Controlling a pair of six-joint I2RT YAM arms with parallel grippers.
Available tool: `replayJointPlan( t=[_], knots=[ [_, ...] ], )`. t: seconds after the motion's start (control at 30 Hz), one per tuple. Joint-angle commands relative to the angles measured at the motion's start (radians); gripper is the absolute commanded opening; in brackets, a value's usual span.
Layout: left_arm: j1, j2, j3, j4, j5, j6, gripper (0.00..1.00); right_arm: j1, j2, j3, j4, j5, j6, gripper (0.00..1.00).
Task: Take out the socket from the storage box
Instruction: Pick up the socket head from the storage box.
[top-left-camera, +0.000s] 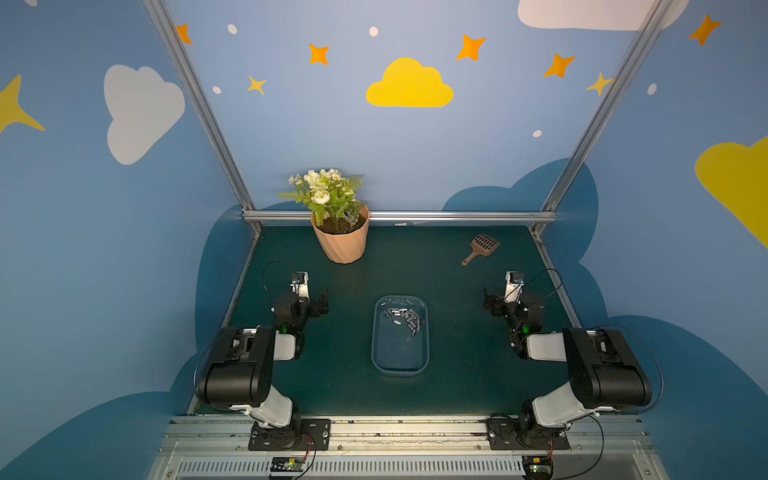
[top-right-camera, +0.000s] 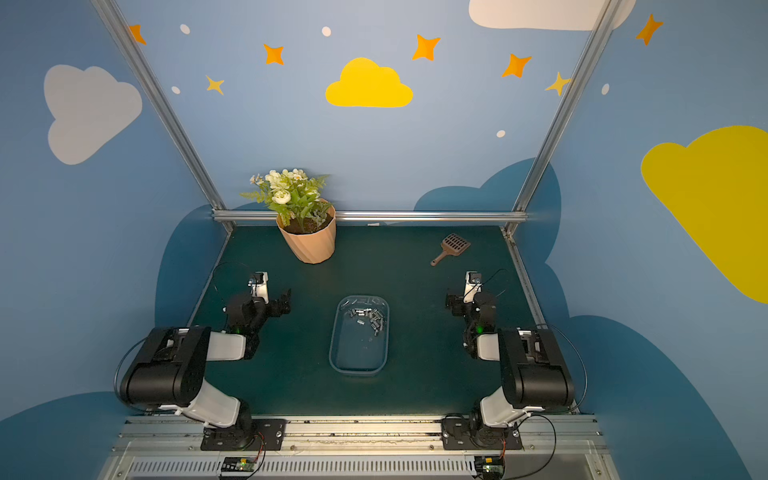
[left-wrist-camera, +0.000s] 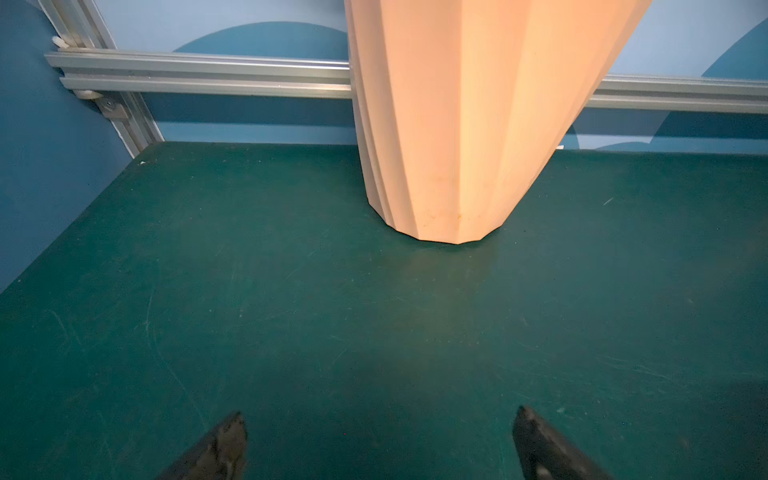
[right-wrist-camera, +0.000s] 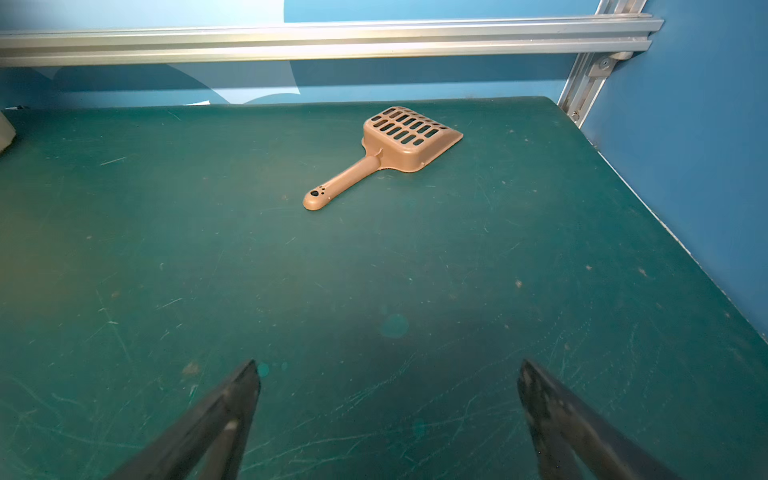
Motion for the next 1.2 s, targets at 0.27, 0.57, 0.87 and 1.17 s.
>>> replayJointPlan(
  t=[0.27, 0.57, 0.87, 1.17],
  knots=[
    [-0.005, 0.002, 0.007, -0.001, 0.020, 0.016, 1.00, -0.001, 0.006, 0.000, 0.023, -0.009, -0.008, 0.98],
    [-0.005, 0.002, 0.007, 0.000, 0.020, 0.016, 1.00, -0.001, 0.007, -0.001, 0.023, -0.009, -0.007, 0.98],
    [-0.003, 0.002, 0.005, 0.000, 0.020, 0.015, 1.00, -0.004, 0.006, 0.001, 0.019, -0.019, -0.005, 0.98],
    [0.000, 0.003, 0.009, -0.005, 0.025, 0.012, 1.00, -0.036, 0.007, 0.000, 0.022, -0.093, 0.009, 0.98]
  ],
)
